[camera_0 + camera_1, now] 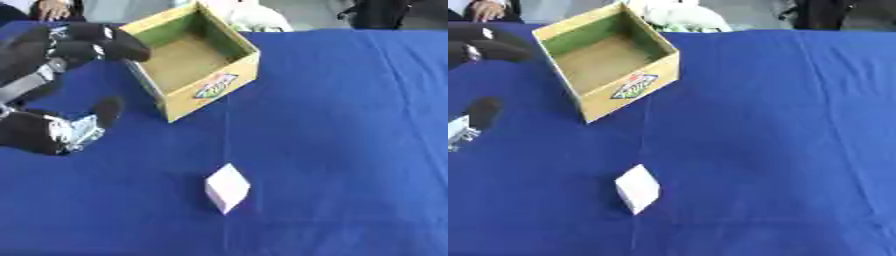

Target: Pick up objects on the table and place them in the box.

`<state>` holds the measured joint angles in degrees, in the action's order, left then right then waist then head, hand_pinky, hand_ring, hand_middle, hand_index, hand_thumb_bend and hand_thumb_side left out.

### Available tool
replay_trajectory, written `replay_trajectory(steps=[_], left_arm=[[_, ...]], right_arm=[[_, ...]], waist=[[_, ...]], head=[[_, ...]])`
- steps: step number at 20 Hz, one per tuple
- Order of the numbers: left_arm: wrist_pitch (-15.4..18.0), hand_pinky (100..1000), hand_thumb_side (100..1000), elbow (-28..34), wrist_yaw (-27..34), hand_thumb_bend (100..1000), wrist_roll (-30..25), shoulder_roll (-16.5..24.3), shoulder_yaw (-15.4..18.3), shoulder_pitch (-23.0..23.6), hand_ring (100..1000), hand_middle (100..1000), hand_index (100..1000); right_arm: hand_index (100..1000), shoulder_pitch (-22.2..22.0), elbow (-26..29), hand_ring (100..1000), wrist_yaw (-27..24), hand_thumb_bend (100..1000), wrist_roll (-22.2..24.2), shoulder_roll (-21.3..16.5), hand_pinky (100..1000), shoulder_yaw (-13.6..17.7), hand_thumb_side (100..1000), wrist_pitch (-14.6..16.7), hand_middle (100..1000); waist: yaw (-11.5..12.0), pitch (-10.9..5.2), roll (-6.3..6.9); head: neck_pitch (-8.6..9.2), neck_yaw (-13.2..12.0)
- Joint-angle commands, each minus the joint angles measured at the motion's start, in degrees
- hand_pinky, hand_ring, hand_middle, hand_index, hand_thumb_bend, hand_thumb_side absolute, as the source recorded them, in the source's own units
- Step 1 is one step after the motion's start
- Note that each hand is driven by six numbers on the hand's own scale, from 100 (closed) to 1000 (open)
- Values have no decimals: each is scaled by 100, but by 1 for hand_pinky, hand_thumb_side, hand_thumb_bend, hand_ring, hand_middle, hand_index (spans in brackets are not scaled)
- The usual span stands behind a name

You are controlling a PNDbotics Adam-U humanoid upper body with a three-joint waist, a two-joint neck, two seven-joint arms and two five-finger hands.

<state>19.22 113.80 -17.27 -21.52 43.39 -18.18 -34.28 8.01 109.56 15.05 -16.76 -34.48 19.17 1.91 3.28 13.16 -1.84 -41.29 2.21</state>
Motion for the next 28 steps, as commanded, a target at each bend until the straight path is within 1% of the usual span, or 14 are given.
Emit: replay_trajectory(steps=[1, 5, 9, 13, 16, 18, 21, 23, 24, 26, 27, 28], left_arm=[[-105, 692, 872, 79, 123, 100, -404, 37, -184, -238, 771, 785, 904], [-224, 696, 871, 79, 187, 100, -831, -70, -387, -402, 773, 787, 903], [-282, 705, 894, 79, 188, 100, -1130, -155, -490, -507, 784, 796, 905], [-326, 721, 911, 79, 68, 100, -1376, -259, -577, -604, 797, 800, 907], [-334, 728, 925, 79, -33, 100, -1733, -375, -697, -743, 807, 810, 914], [-425, 734, 958, 79, -38, 143, -2000, -437, -771, -828, 816, 818, 918], [-548, 747, 949, 79, -62, 174, -2385, -521, -843, -959, 831, 828, 920], [-608, 750, 966, 79, -107, 224, -2583, -580, -874, -1044, 838, 838, 923], [-627, 759, 1000, 79, -153, 315, -2661, -605, -889, -1075, 849, 848, 929], [-662, 768, 1000, 79, -305, 476, -2775, -657, -931, -1105, 854, 847, 929], [-687, 769, 1000, 79, -390, 483, -2803, -683, -958, -1105, 854, 847, 929], [-713, 773, 1000, 79, -464, 525, -2820, -707, -991, -1098, 858, 851, 933]], right_arm=[[815, -24, 183, 840, 42, 192, -121, -78, 583, 152, 1000, -70, 752], [815, -80, 218, 840, 62, 184, -173, -29, 581, 195, 1000, -130, 751], [815, -111, 220, 839, 73, 194, -194, 6, 580, 221, 1000, -171, 751], [814, -145, 233, 839, 85, 194, -234, 33, 579, 259, 1000, -197, 750], [814, -171, 233, 839, 90, 195, -248, 43, 578, 271, 1000, -213, 749], [814, -188, 235, 839, 96, 195, -264, 51, 578, 287, 1000, -222, 749], [813, -223, 233, 838, 104, 198, -293, 69, 576, 320, 1000, -243, 748], [813, -239, 236, 838, 106, 199, -315, 89, 575, 344, 1000, -259, 747], [813, -243, 240, 838, 105, 199, -324, 98, 574, 354, 1000, -266, 747], [812, -249, 247, 837, 102, 199, -342, 115, 571, 373, 1000, -282, 746], [812, -250, 247, 837, 100, 199, -348, 121, 571, 380, 1000, -290, 746], [812, -250, 247, 837, 96, 200, -351, 125, 570, 383, 1000, -297, 745]], waist=[[-9, -75, 6], [-9, -71, 3], [-3, -74, -4], [9, -82, -1], [16, -87, 3], [14, -81, 8], [10, -55, 11], [10, -33, 16], [10, -22, 20], [11, 4, 32], [12, 13, 37], [15, 22, 43]], head=[[-24, 17], [-42, 11], [-52, 7], [-86, 21], [-101, 55], [-96, 98], [-81, 151], [-67, 170], [-55, 172], [-35, 175], [-31, 176], [-33, 177]])
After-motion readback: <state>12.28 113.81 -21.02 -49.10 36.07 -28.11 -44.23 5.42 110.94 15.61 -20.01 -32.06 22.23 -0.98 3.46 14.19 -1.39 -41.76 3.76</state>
